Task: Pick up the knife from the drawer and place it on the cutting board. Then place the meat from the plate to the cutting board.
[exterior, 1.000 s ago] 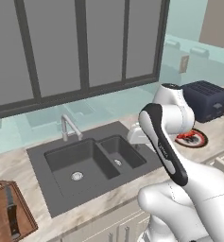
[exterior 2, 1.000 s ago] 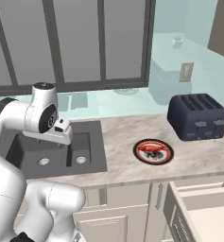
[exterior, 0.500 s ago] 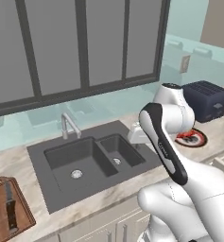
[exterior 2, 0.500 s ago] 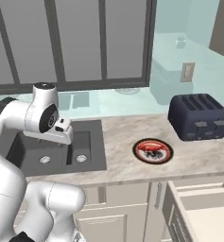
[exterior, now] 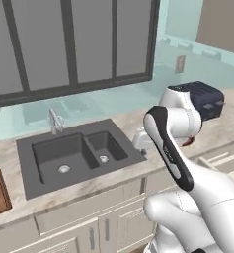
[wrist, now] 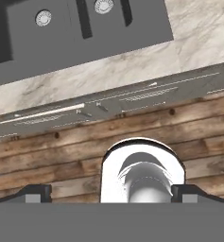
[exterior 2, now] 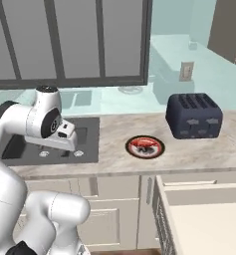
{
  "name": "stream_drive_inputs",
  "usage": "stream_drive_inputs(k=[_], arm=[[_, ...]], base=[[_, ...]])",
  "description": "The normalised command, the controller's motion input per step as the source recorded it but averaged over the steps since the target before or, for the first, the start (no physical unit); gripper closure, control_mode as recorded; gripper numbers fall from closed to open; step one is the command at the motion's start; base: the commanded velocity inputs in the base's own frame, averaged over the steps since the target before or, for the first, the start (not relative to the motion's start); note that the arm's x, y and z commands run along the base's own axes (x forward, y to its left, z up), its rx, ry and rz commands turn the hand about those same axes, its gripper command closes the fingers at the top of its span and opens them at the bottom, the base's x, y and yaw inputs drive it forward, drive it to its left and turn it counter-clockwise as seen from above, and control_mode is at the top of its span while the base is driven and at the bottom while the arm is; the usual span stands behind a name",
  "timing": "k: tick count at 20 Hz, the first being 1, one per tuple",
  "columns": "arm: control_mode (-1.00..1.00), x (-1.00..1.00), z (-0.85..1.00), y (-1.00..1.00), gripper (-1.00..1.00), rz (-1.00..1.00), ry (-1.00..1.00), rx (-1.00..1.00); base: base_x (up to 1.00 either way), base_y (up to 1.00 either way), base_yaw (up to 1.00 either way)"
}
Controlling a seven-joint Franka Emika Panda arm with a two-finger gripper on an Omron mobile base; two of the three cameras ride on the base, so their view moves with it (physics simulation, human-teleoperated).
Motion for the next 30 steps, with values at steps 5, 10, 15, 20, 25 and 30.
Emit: stream_drive_inputs(k=[5,10,15,20,25,30], arm=[[1.0,0.0,0.0,0.0,-1.0,0.0,0.0,0.0],[1.0,0.0,0.0,0.0,-1.0,0.0,0.0,0.0],[1.0,0.0,0.0,0.0,-1.0,0.0,0.0,0.0],[1.0,0.0,0.0,0.0,-1.0,0.0,0.0,0.0],[1.0,0.0,0.0,0.0,-1.0,0.0,0.0,0.0],[1.0,0.0,0.0,0.0,-1.0,0.0,0.0,0.0]], base=[[-0.36,-1.0,0.09],[0.85,-0.69,-0.01],[1.0,-0.23,-0.07],[0.99,-0.03,-0.13],[0.66,-0.6,-0.18],[0.7,-0.66,-0.24]])
